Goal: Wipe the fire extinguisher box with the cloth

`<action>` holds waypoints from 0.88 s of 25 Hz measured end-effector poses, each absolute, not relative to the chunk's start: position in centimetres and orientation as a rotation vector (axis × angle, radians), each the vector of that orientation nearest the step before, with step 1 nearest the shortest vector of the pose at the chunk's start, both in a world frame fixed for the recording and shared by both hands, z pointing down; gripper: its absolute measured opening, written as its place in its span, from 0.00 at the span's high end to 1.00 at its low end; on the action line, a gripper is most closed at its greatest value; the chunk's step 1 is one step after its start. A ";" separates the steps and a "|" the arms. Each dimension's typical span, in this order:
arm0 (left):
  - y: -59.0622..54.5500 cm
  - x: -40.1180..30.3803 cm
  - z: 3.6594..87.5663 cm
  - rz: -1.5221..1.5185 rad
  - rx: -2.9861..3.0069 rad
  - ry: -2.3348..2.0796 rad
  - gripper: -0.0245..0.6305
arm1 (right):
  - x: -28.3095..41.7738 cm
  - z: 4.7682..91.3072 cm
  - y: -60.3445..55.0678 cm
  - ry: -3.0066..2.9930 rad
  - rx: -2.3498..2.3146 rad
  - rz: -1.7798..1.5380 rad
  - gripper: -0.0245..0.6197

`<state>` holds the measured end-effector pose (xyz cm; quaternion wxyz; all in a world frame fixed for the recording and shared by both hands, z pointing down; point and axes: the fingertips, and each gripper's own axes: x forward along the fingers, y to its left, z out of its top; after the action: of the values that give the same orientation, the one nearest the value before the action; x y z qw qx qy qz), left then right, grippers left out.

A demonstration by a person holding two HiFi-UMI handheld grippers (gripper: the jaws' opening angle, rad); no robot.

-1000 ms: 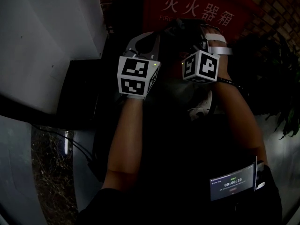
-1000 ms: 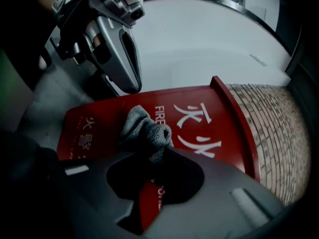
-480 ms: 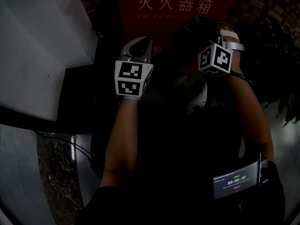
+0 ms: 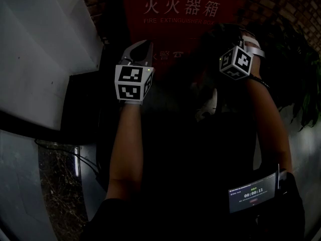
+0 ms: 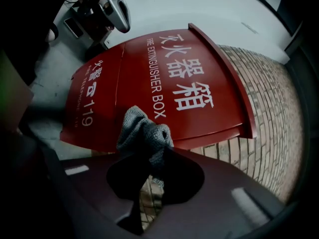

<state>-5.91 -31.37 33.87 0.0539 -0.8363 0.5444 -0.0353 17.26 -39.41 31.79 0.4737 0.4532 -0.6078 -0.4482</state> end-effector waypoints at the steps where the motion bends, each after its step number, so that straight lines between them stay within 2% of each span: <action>1: -31.3 -6.3 33.6 -0.089 -2.539 1.662 0.96 | 17.3 31.8 -39.4 -1.486 1.108 -1.080 0.90; 5: -30.8 -7.7 33.1 -0.056 -2.533 1.681 0.96 | 14.5 30.6 -37.5 -1.534 1.090 -1.097 0.90; 9: -30.4 -9.1 33.0 -0.079 -2.512 1.704 0.96 | 6.9 29.9 -34.7 -1.623 1.008 -1.202 0.90; 16: -29.7 -13.6 33.9 -0.148 -2.338 1.800 0.96 | -5.0 33.3 -32.5 -1.700 0.820 -1.290 0.90; 22: -30.2 -15.4 34.9 -0.078 -2.396 1.863 0.96 | -10.9 35.3 -33.6 -1.744 0.775 -1.306 0.90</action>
<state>-15.44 -30.19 34.92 0.0529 -0.7881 0.6127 -0.0256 -10.87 -33.60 35.26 0.4027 0.3068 -0.6904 -0.5168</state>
